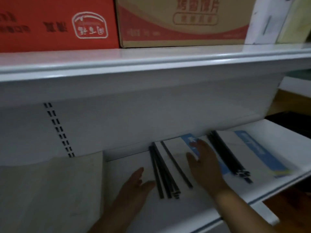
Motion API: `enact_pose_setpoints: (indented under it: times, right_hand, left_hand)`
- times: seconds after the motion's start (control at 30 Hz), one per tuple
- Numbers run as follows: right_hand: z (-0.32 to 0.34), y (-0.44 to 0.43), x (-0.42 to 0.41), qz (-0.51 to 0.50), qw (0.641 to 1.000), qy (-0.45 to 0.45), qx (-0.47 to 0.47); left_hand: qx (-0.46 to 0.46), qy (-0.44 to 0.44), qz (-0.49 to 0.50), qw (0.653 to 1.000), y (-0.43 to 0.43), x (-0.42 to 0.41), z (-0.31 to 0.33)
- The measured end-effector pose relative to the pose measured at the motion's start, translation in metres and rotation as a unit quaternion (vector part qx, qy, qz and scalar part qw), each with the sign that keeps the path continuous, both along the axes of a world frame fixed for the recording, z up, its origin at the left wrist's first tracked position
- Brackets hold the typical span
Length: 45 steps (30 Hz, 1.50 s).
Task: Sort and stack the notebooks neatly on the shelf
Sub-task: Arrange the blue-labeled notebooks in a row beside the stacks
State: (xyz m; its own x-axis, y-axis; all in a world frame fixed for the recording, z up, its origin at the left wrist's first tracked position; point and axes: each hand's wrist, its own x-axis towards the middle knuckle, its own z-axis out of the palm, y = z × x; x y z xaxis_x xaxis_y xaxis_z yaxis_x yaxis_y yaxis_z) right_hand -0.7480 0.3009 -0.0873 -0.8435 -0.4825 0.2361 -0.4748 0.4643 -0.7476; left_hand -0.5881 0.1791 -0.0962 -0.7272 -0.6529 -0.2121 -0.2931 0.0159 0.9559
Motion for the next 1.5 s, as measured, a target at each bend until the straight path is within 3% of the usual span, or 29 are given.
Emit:
enact_pose_setpoints:
  times: [0.13,0.27,0.4,0.47,0.53,0.67,0.8,0.93,1.07,1.3,1.43,1.5]
  right_hand:
    - [-0.002,0.019,-0.052,0.044,0.965,-0.088,0.242]
    - [-0.014,0.017,-0.042,0.107,0.972,-0.119,0.174]
    - [-0.015,0.022,-0.035,0.151,0.960,-0.219,0.093]
    - [-0.014,0.029,-0.037,0.177,0.946,-0.262,0.067]
    - [-0.012,0.036,-0.041,0.187,0.941,-0.281,0.034]
    - [0.000,0.047,-0.054,0.190,0.899,-0.386,-0.083]
    - [0.013,0.037,-0.044,0.283,0.896,-0.296,-0.172]
    - [0.002,0.017,-0.004,0.324,0.889,-0.257,-0.196]
    - [-0.018,0.010,0.016,0.321,0.895,-0.233,-0.205]
    - [-0.016,-0.009,0.010,0.286,0.898,-0.258,-0.213]
    - [-0.005,-0.017,-0.005,0.312,0.866,-0.326,-0.217]
    - [0.000,-0.017,-0.009,0.316,0.863,-0.317,-0.234]
  left_hand:
    - [0.032,-0.014,0.028,0.999,0.017,-0.048,0.000]
    - [0.055,-0.020,0.058,0.997,0.027,-0.071,0.012]
    - [0.208,0.005,0.128,0.970,0.010,-0.077,0.015]
    - [0.243,0.007,0.101,0.965,0.020,-0.080,0.020]
    - [0.206,0.001,0.071,0.976,0.035,-0.085,0.020]
    - [0.110,0.098,0.070,0.987,0.053,-0.073,0.020]
    - [0.000,0.165,0.104,0.981,0.059,-0.035,0.028]
    - [-0.087,0.158,0.208,0.961,0.047,-0.003,0.016]
    - [-0.094,0.137,0.266,0.950,0.043,0.008,-0.003]
    - [-0.045,0.127,0.209,0.969,0.044,-0.001,-0.006]
    - [-0.075,0.148,0.206,0.964,0.039,0.000,0.005]
    - [-0.096,0.161,0.216,0.958,0.041,-0.001,0.008]
